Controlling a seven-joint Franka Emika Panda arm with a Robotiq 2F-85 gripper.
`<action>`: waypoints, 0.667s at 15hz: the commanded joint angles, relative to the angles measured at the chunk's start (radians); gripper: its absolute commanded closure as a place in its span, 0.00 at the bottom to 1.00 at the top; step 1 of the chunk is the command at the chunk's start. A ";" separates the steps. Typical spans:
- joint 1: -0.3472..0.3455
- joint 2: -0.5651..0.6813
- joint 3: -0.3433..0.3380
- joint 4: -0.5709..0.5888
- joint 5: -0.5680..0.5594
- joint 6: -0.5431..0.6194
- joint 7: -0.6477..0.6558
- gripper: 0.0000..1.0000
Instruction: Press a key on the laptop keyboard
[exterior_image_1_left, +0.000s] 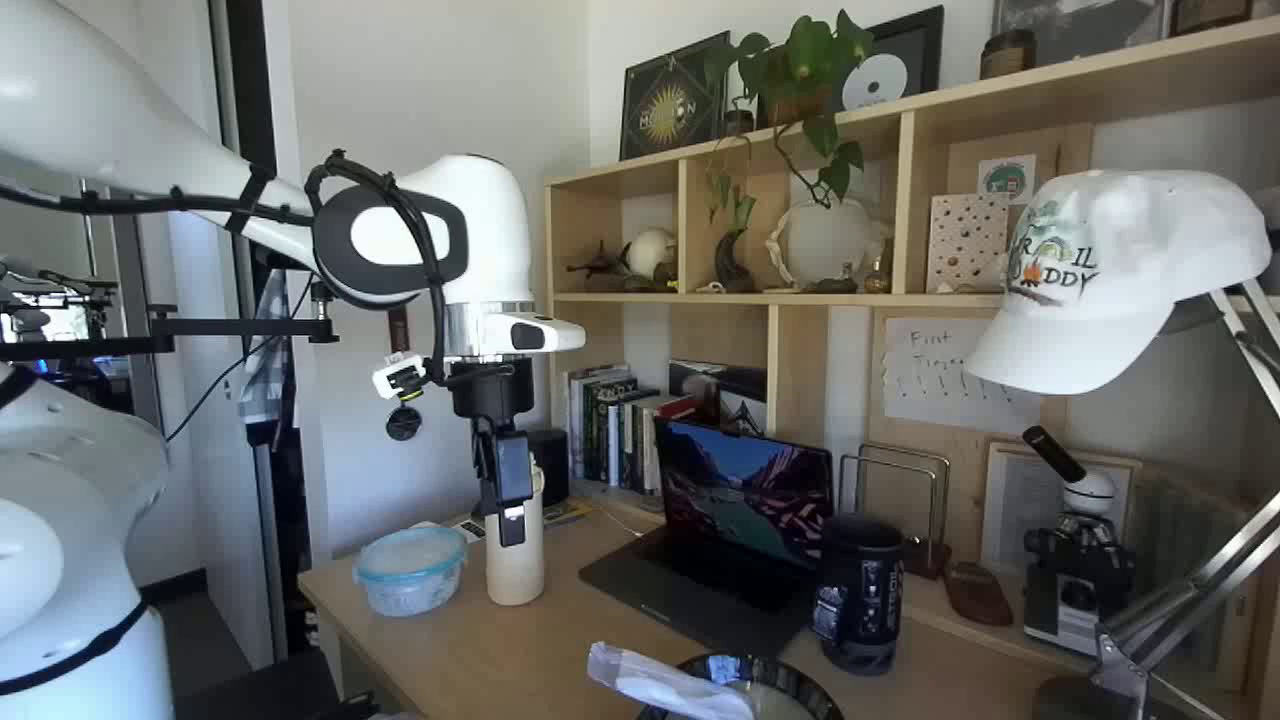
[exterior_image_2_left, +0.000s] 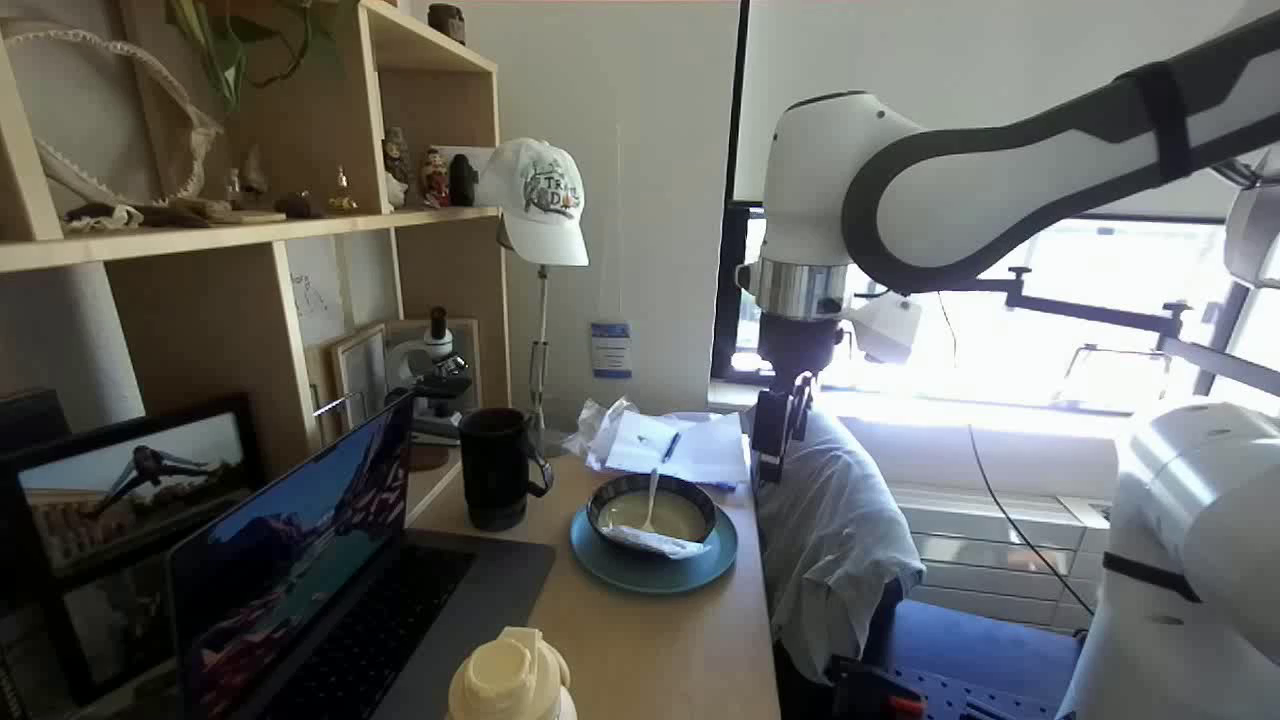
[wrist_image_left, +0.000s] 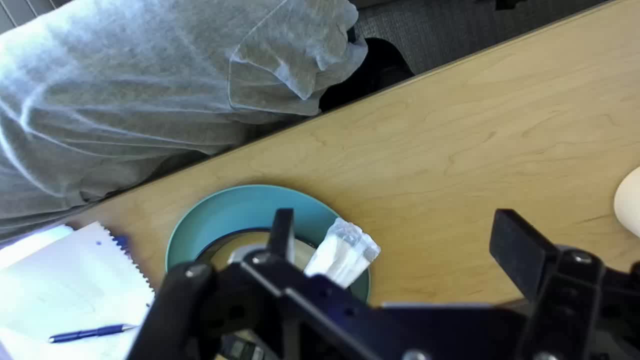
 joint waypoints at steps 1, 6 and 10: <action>0.005 0.000 -0.005 0.002 -0.003 -0.003 0.003 0.00; 0.005 0.000 -0.005 0.002 -0.003 -0.003 0.003 0.00; 0.026 0.088 -0.006 0.034 -0.007 0.039 -0.023 0.00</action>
